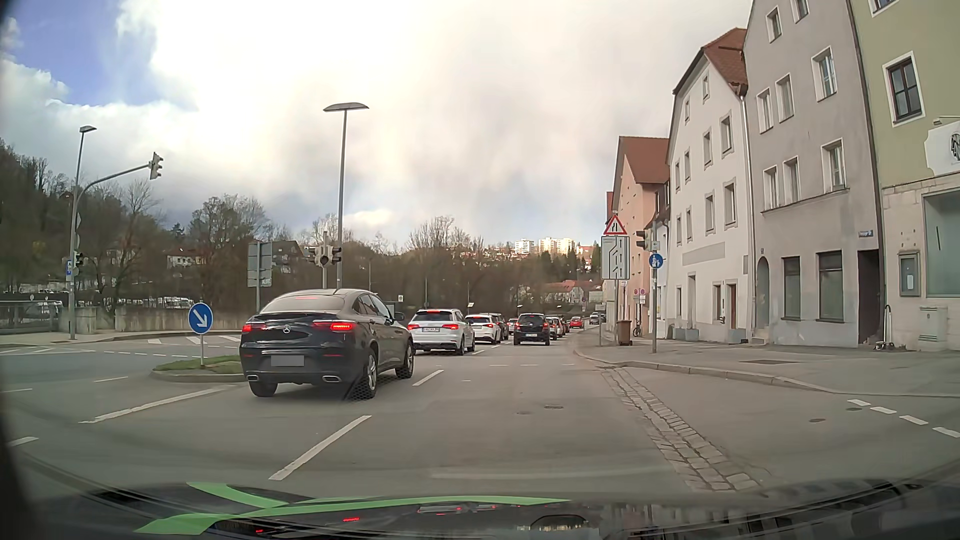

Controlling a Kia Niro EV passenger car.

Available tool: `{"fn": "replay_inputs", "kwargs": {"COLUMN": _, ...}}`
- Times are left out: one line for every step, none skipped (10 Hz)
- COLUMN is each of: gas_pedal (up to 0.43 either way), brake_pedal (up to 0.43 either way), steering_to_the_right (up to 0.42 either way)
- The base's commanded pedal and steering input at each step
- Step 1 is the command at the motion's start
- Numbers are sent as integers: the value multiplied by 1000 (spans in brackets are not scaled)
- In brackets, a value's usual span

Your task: Follow the waypoints while adhering to traffic rules and regulations

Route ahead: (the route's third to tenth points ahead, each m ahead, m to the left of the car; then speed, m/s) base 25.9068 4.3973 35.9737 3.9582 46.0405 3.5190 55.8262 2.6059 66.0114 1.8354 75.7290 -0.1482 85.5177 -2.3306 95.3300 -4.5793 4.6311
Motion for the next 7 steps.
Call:
{"fn": "replay_inputs", "kwargs": {"gas_pedal": 28, "brake_pedal": 0, "steering_to_the_right": 17}}
{"fn": "replay_inputs", "kwargs": {"gas_pedal": 28, "brake_pedal": 0, "steering_to_the_right": 18}}
{"fn": "replay_inputs", "kwargs": {"gas_pedal": 28, "brake_pedal": 0, "steering_to_the_right": 15}}
{"fn": "replay_inputs", "kwargs": {"gas_pedal": 28, "brake_pedal": 0, "steering_to_the_right": 14}}
{"fn": "replay_inputs", "kwargs": {"gas_pedal": 28, "brake_pedal": 0, "steering_to_the_right": 12}}
{"fn": "replay_inputs", "kwargs": {"gas_pedal": 20, "brake_pedal": 0, "steering_to_the_right": 10}}
{"fn": "replay_inputs", "kwargs": {"gas_pedal": 39, "brake_pedal": 0, "steering_to_the_right": 10}}
